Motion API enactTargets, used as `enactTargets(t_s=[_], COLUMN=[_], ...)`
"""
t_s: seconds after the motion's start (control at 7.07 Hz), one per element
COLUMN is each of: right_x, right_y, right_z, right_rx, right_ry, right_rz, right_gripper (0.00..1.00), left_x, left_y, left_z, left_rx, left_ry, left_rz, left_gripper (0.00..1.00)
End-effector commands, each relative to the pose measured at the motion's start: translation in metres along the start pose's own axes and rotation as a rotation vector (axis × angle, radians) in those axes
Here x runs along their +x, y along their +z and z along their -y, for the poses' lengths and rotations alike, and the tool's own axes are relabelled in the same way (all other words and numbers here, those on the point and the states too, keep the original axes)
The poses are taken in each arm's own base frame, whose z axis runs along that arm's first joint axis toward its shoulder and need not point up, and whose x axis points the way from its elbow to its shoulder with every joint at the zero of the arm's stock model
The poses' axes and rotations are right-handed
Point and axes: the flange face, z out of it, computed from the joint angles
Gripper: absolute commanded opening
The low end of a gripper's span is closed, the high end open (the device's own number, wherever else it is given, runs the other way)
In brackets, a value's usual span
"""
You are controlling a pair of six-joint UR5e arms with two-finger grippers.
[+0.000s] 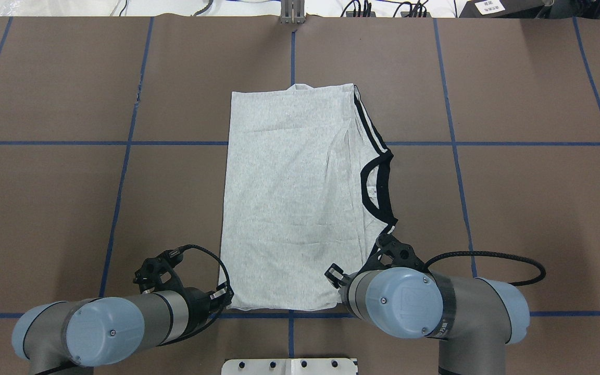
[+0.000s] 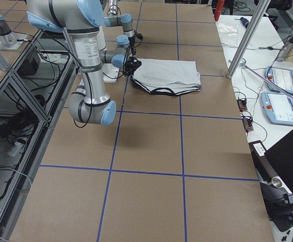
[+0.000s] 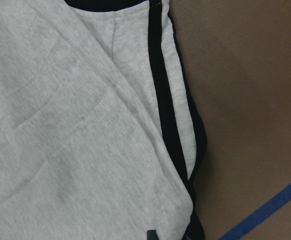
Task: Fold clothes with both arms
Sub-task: 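Lower the left gripper to the shirt's other near corner, then lift the near edge with both grippers and fold it away from the robot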
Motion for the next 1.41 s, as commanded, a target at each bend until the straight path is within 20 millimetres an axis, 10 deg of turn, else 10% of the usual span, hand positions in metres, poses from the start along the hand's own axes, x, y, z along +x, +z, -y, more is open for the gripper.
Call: enactTargets(t_s=[0.0,0.71,1.27], right_x=[0.001,0.029,-0.072], right_y=[0.000,-0.126,-0.118], right_z=[0.001,0.025,0.133], right_rx=[0.002,-0.123,-0.060], right_ry=[0.001,0.064,0.185], right_rz=[0.000,0.127,0.148], right_gripper=[0.00,0.00,0.00], left_x=[0.016,0.062,0.141], left_y=[-0.034,-0.141,-0.131], left_z=[-0.002,-0.012,0.115], left_rx=[-0.028,-0.098,0.059], left_ry=[-0.003,-0.013,0.030], left_rz=[-0.056,-0.059,-0.076], left_gripper=[0.00,0.00,0.00])
